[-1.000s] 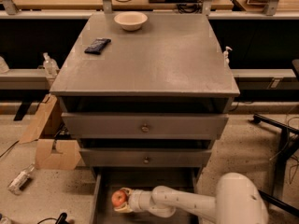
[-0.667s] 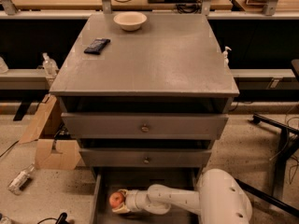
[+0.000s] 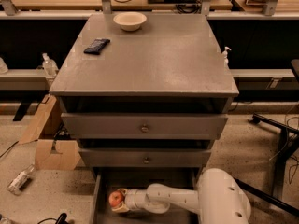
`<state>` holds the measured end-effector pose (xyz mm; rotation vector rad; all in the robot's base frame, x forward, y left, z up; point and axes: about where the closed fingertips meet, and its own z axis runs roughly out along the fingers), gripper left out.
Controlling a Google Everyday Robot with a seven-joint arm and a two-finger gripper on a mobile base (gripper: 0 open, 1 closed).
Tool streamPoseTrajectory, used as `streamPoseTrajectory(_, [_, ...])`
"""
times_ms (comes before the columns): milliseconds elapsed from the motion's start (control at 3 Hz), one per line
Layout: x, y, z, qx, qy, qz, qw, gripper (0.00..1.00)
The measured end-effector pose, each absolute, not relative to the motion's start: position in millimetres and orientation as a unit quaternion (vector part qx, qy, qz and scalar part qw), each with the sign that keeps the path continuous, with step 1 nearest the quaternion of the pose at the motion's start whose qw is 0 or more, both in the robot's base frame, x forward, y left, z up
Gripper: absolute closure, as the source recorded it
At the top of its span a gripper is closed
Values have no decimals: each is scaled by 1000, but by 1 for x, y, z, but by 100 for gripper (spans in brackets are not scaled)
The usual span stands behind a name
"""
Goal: Place apple into bottom drawer
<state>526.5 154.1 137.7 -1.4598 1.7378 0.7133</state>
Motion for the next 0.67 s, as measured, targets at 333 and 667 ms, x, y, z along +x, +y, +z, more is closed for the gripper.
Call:
streamPoseTrajectory(333, [525, 156, 137, -570, 677, 280, 372, 20])
streamPoseTrajectory(667, [524, 158, 137, -570, 677, 281, 371, 0])
